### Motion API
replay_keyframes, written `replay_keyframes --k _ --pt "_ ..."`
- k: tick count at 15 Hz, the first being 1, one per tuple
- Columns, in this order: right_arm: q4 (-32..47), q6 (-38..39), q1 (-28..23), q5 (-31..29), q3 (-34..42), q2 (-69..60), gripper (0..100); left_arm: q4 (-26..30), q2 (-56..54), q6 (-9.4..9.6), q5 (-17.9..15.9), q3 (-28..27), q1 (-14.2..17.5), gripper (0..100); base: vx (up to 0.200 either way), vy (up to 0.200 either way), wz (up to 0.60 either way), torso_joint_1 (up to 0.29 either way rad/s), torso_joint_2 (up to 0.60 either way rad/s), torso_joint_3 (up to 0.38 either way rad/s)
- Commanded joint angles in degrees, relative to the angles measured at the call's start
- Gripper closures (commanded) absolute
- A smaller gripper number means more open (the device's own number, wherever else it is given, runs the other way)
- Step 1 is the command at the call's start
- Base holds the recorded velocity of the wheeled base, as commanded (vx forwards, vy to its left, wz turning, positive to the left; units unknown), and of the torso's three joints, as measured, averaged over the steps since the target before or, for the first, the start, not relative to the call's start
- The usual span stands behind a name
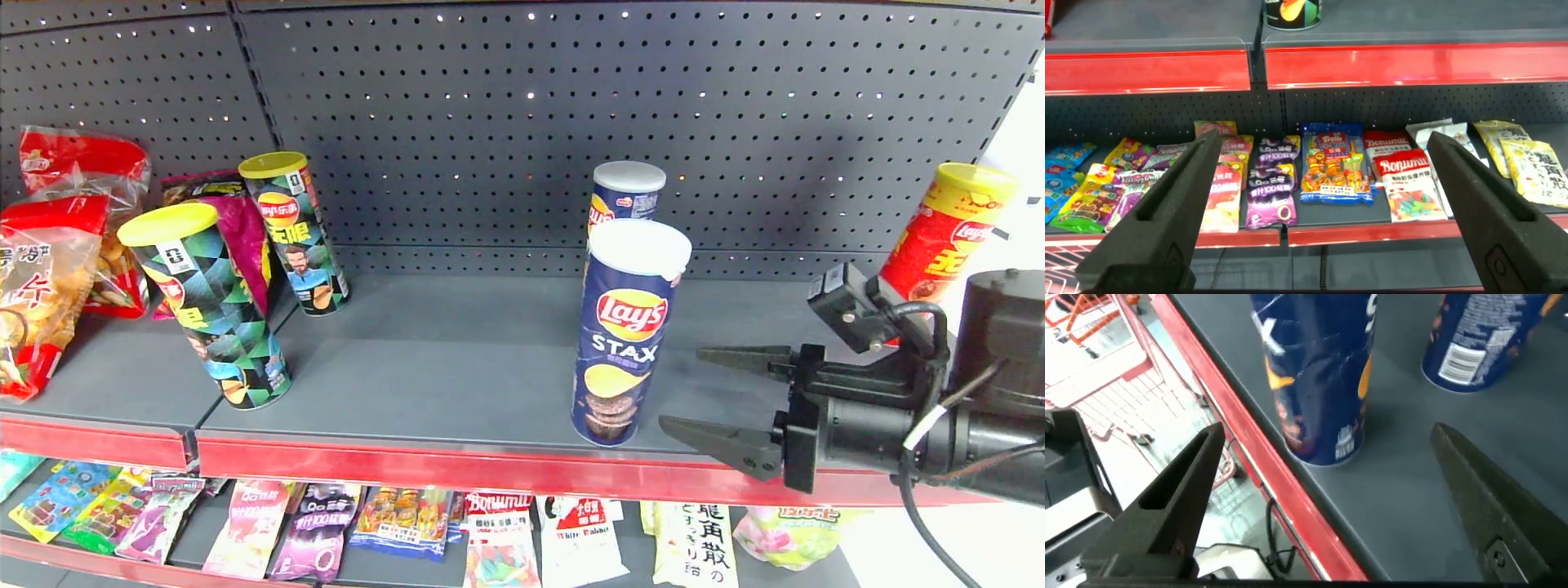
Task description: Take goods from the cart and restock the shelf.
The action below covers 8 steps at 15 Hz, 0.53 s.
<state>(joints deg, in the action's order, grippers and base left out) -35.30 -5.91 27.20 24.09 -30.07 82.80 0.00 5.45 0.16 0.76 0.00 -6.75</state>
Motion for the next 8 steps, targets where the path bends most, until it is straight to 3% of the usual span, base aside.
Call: replay_keyframes --k 1,3,8 --pt "0.06 -0.24 -0.65 -5.19 0.72 -0.71 0 0.00 0.09 0.02 0.04 0.00 -0.01 0 0.000 0.000 0.00 0.000 0.00 0.000" --pt "0.06 -0.15 -0.57 -11.70 0.37 1.31 0 0.00 0.09 0.02 0.04 0.00 -0.01 0 0.000 0.000 0.00 0.000 0.00 0.000" --pt "0.32 -4.19 -0.65 -12.22 0.54 6.23 0 0.00 0.09 0.02 0.04 0.00 -0.01 0 0.000 0.000 0.00 0.000 0.00 0.000"
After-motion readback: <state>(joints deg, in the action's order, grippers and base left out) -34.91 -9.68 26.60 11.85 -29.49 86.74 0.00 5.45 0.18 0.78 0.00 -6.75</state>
